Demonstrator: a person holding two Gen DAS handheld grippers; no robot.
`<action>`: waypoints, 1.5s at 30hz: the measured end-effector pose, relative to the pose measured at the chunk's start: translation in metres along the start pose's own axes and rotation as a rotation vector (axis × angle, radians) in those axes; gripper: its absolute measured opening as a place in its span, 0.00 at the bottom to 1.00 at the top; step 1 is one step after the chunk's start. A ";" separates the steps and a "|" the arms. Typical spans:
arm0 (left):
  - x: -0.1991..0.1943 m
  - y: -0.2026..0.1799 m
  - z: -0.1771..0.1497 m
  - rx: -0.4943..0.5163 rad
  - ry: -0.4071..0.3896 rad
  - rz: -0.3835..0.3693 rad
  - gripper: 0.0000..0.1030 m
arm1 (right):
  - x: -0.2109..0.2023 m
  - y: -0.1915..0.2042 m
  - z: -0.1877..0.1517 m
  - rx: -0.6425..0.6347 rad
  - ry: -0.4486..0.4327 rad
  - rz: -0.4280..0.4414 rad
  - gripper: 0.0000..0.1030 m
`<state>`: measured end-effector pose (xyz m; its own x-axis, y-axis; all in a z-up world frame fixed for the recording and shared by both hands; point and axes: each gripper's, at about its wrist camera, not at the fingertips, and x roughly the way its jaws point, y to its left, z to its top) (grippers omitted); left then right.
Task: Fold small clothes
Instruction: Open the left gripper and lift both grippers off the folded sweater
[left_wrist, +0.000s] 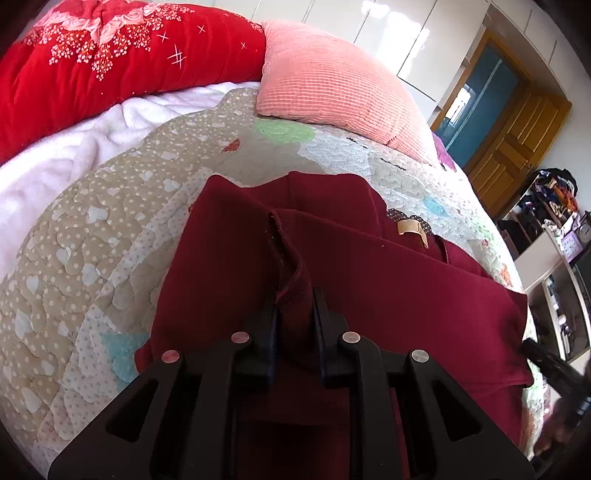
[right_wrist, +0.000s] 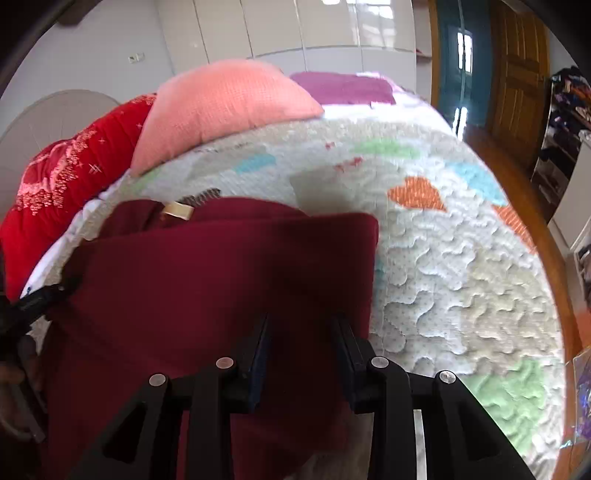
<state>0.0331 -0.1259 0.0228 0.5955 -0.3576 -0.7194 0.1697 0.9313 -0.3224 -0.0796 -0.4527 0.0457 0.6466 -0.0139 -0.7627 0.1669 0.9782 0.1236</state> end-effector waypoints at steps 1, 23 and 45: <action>0.000 -0.001 0.000 0.004 -0.001 0.004 0.16 | -0.009 0.005 -0.001 -0.007 -0.020 0.016 0.31; -0.095 -0.012 -0.048 0.161 -0.096 0.216 0.54 | -0.066 0.051 -0.071 -0.018 -0.013 0.052 0.47; -0.158 -0.002 -0.104 0.185 -0.123 0.269 0.54 | -0.105 0.082 -0.113 -0.055 -0.001 0.096 0.47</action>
<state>-0.1428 -0.0787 0.0737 0.7262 -0.0975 -0.6806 0.1271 0.9919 -0.0064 -0.2174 -0.3476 0.0642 0.6587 0.0801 -0.7481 0.0632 0.9849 0.1610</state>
